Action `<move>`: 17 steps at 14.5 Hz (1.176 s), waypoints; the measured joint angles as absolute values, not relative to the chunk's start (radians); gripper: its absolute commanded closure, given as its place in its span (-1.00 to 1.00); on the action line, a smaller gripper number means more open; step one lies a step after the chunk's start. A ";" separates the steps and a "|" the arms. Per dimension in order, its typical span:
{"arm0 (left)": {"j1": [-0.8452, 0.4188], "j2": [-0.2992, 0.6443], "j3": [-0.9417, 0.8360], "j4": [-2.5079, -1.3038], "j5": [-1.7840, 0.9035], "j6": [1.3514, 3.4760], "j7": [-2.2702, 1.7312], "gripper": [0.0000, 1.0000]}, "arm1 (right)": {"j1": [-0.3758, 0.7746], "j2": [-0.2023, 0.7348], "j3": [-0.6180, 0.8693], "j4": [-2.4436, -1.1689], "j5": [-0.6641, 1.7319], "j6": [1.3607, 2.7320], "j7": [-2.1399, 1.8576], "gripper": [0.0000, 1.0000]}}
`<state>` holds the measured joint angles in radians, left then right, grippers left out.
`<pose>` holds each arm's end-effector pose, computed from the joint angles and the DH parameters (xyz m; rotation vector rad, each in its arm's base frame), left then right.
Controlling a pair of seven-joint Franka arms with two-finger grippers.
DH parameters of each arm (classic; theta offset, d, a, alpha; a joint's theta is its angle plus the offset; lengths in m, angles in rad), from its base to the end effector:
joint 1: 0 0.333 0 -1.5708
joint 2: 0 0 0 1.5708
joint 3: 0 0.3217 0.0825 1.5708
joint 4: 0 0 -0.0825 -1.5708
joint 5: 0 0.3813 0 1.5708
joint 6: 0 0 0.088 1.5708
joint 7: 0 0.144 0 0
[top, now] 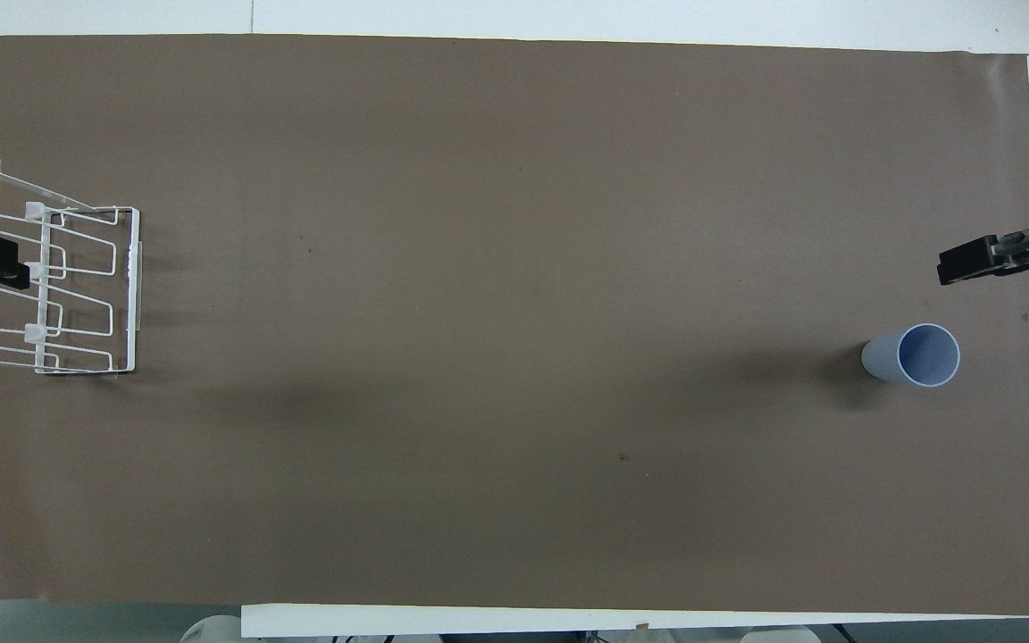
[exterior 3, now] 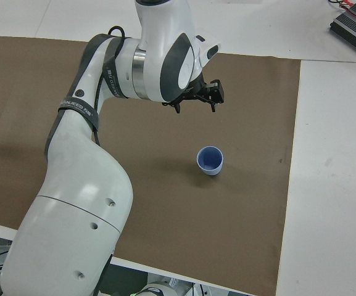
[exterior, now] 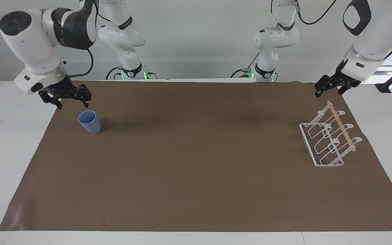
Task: Hang cup on cup holder
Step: 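Lower the right gripper into the light blue cup's rim, then grip the cup rim with the right gripper and tip it sideways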
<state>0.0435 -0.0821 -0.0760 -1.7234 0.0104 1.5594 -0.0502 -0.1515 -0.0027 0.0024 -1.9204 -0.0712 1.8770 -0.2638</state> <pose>0.5177 -0.0166 0.5650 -3.1189 -0.0279 0.1270 0.5432 -0.0896 0.4557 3.0755 0.2119 -0.0827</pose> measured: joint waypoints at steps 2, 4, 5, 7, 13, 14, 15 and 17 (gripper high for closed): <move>0.043 -0.082 -0.076 -1.723 0.010 1.559 -0.050 -1.00 | -0.185 0.022 0.002 -2.011 -0.070 1.974 -0.330 -1.00; 0.043 -0.082 -0.076 -1.723 0.010 1.559 -0.050 -1.00 | -0.209 0.025 0.001 -2.039 -0.070 1.984 -0.377 -1.00; 0.043 -0.082 -0.076 -1.723 0.010 1.559 -0.050 -1.00 | -0.224 0.023 0.001 -2.051 -0.069 1.984 -0.399 -1.00; 0.043 -0.082 -0.076 -1.723 0.010 1.559 -0.050 -1.00 | -0.265 0.023 0.001 -2.074 -0.051 1.984 -0.456 -1.00; 0.043 -0.082 -0.076 -1.723 0.010 1.558 -0.050 -1.00 | -0.294 0.021 0.004 -2.161 -0.019 2.023 -0.514 -1.00; 0.043 -0.082 -0.076 -1.723 0.010 1.558 -0.050 -1.00 | -0.296 0.021 0.003 -2.172 -0.019 2.025 -0.528 -1.00; 0.043 -0.082 -0.076 -1.723 0.010 1.558 -0.050 -1.00 | -0.301 0.021 0.002 -2.178 -0.019 2.025 -0.543 -1.00; 0.043 -0.082 -0.076 -1.723 0.010 1.558 -0.050 -1.00 | -0.316 0.021 0.002 -2.183 -0.019 2.026 -0.573 -0.98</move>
